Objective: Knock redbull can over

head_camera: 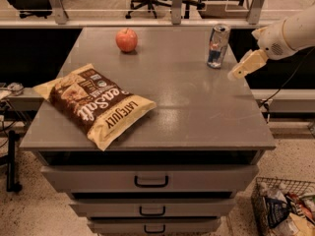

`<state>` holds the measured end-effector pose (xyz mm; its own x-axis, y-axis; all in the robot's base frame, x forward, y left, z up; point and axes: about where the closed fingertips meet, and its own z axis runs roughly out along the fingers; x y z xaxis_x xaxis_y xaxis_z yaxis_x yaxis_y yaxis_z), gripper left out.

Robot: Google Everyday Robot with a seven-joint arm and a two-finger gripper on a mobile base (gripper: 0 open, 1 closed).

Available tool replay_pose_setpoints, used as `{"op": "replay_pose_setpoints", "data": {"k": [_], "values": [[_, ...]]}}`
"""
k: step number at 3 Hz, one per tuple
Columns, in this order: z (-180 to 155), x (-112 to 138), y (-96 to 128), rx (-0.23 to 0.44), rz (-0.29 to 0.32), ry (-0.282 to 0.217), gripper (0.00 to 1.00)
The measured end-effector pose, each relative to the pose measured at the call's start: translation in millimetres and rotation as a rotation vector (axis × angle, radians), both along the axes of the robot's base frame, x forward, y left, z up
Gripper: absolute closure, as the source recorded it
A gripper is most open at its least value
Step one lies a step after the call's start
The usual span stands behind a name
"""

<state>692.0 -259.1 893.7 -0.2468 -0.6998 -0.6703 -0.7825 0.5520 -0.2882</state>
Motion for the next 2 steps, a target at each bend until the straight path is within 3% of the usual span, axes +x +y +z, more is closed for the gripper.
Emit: {"op": "replay_pose_setpoints", "data": {"k": [2], "values": [[-16.4,15.1,36.9,0.239,0.105,-0.011,0.00]]}}
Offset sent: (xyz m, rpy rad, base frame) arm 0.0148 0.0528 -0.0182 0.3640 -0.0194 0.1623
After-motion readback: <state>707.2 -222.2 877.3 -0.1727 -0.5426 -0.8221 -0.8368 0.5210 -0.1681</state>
